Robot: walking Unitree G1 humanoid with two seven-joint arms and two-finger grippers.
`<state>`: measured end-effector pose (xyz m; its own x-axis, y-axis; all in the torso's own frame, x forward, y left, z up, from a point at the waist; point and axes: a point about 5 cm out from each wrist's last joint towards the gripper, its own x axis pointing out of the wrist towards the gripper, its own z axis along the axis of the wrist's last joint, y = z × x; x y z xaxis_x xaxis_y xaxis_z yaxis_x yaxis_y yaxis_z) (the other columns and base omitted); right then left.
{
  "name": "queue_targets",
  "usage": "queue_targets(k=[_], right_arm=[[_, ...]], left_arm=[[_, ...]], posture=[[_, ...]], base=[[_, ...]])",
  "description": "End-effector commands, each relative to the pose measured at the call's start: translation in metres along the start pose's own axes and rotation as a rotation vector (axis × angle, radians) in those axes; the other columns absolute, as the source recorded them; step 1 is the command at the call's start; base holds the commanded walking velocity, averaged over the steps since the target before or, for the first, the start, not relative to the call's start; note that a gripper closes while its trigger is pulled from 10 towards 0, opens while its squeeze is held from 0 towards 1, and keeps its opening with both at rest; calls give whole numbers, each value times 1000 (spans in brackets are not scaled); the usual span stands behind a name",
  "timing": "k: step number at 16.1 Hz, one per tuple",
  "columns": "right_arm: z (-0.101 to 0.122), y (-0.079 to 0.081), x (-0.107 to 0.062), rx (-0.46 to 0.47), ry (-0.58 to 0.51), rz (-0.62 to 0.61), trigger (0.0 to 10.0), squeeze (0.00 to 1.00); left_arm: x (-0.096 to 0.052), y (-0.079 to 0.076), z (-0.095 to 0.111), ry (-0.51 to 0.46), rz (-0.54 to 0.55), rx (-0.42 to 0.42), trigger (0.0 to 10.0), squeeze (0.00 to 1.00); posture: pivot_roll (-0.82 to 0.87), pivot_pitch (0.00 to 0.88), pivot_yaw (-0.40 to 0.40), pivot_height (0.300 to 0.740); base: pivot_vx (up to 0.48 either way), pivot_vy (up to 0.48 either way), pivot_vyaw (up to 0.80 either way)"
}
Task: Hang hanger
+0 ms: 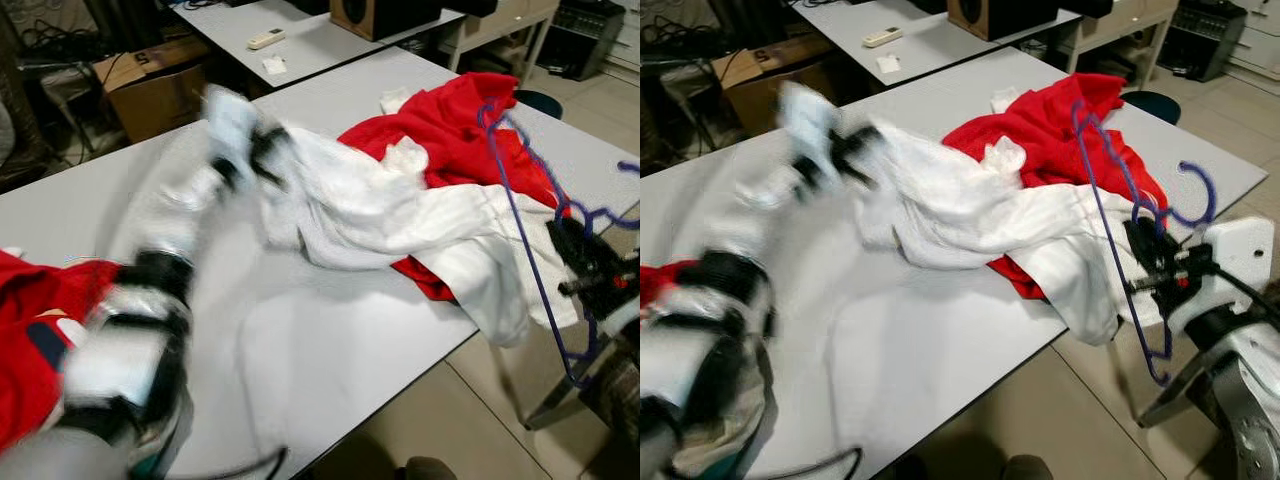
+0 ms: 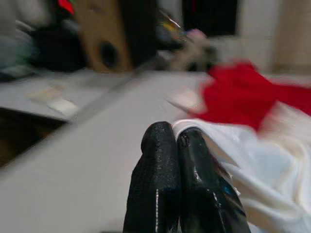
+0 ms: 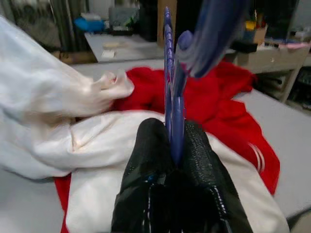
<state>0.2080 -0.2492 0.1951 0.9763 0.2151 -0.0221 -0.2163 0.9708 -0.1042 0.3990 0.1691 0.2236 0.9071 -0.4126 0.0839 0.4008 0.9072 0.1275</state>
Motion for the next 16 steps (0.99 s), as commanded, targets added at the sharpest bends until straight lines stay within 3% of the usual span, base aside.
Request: queue_targets(k=[1,3,5,8,10,11,12,13,16], right_arm=[[4,6,4,5,-37,27,10000,0],[4,12,8,31,-64,38,10000,0],[3,22,15,79,-90,40,10000,0],[0,36,21,119,-104,6,10000,0],[-6,45,22,123,-89,-22,10000,0],[-11,52,22,138,-73,-43,10000,0],[-15,58,22,154,-64,-54,10000,0],[-17,64,23,173,-54,-66,10000,0],[-18,72,25,195,-44,-70,10000,0]], left_arm=[[-5,30,42,-119,108,20,0,0],[-16,53,74,-172,169,60,0,0],[-21,56,74,-138,164,20,0,0],[-33,24,4,19,144,-251,0,0],[-44,-4,-23,30,73,-328,0,0],[-52,-27,-34,35,30,-344,1059,0],[-56,-41,-43,70,33,-344,10000,0],[-60,-51,-50,85,35,-352,10000,0],[-64,-61,-49,80,23,-318,10000,0]], posture=[[-250,0,142,740],[-232,0,152,740],[-217,0,165,740],[-210,0,175,740],[-212,0,170,740],[-219,0,163,740],[-221,0,160,740],[-224,0,154,740],[-223,0,151,740]], base=[[0,0,0],[0,0,0],[0,0,0],[0,0,0],[0,0,0],[0,0,0],[0,0,0],[0,0,0],[0,0,0]])
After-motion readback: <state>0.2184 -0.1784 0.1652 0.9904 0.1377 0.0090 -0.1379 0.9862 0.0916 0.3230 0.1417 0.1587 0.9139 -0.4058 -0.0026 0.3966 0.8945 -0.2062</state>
